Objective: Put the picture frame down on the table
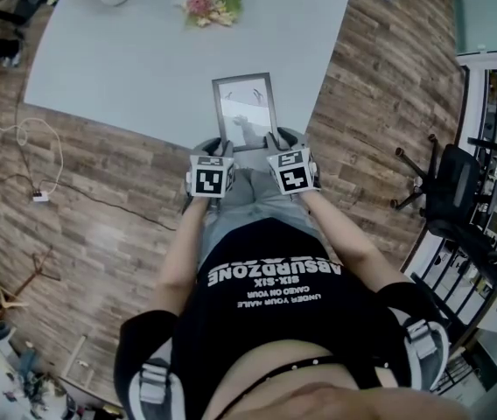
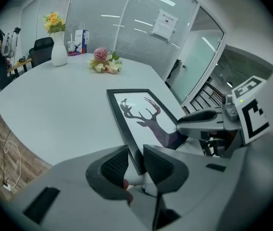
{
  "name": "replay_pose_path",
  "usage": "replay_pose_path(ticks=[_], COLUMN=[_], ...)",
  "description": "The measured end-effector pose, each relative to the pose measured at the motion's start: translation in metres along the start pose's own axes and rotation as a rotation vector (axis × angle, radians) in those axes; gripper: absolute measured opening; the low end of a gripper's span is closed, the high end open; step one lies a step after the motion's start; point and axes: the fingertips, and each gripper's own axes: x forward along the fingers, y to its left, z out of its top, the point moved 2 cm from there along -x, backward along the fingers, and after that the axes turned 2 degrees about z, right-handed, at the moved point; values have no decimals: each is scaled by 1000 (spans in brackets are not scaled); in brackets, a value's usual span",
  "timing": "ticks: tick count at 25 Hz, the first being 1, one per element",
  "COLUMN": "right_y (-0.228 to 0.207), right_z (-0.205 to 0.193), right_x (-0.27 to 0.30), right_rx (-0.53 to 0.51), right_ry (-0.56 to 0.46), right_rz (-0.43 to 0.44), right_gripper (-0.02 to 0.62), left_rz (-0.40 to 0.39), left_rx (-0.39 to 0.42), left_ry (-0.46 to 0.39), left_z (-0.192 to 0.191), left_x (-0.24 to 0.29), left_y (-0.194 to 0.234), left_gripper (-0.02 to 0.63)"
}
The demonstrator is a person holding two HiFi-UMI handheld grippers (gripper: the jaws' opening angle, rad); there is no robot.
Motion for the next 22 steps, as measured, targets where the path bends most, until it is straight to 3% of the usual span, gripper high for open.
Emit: replay_pose_path(ticks=[18, 22], right_y=[-3, -3], right_z=[-1, 8], right_x=[7, -1], right_rx=[25, 10], right_ry=[-42, -49], right_rz=[11, -20], right_gripper=[107, 118], left_rz=[-49, -3], left_rx=[7, 66], left_ry=[36, 0], left_z=[-1, 7], left_x=[10, 5], left_y=[5, 10], left_gripper=[98, 100])
